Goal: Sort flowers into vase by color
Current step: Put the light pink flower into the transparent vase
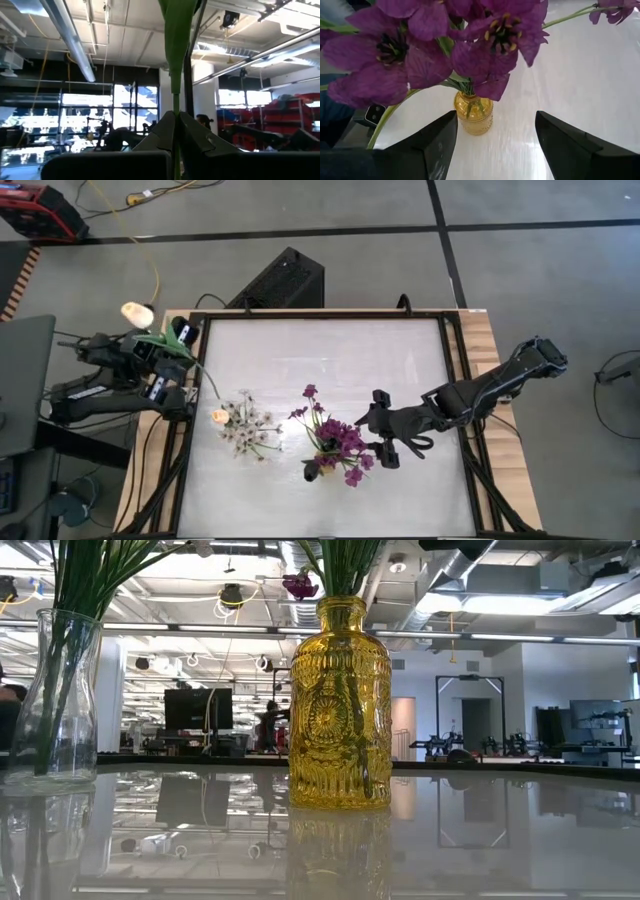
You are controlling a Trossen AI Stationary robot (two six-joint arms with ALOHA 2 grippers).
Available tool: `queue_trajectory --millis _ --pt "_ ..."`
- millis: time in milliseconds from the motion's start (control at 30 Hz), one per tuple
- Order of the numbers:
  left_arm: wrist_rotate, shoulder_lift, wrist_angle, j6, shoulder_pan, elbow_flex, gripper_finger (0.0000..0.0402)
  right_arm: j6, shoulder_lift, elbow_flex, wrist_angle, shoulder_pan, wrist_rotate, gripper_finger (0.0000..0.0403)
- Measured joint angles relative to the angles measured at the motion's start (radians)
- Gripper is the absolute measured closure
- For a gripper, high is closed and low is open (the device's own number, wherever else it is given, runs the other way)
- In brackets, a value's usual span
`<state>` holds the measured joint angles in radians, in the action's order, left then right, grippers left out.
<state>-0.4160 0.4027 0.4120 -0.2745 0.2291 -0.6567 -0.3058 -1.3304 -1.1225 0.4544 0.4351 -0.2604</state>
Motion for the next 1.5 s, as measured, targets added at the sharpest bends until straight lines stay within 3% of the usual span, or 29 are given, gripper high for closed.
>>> queue_trajectory --millis 200,433,600,833,1000,1233,1500 --pt "-0.07 -0.009 -0.038 -0.055 0.0 -0.03 0.0401 0.0 0.0 0.0 0.0 0.0 0.0 0.0111" --pt "-0.243 -0.024 -0.145 -0.071 -0.001 -0.041 0.0401 0.001 0.0 0.0 0.004 0.0 0.0 0.0111" --pt "-0.185 -0.032 -0.156 -0.003 -0.035 0.029 0.0401 0.015 0.0 0.0 0.003 0.0 0.0 0.0111" --pt "-0.096 -0.033 0.061 0.019 -0.091 0.178 0.0401 0.016 0.0 0.0 0.004 0.0 0.0 0.0111" --pt "-0.048 -0.032 0.063 0.043 -0.093 0.218 0.0401 0.018 0.0 0.0 0.004 0.0 0.0 0.0111" --pt "-0.066 -0.046 0.047 0.027 -0.093 0.218 0.0402 0.018 0.0 0.0 0.004 0.0 0.0 0.0111" --pt "-0.227 -0.122 -0.19 0.057 -0.093 0.217 0.0402 0.018 0.0 0.0 0.004 0.01 0.0 0.0111"
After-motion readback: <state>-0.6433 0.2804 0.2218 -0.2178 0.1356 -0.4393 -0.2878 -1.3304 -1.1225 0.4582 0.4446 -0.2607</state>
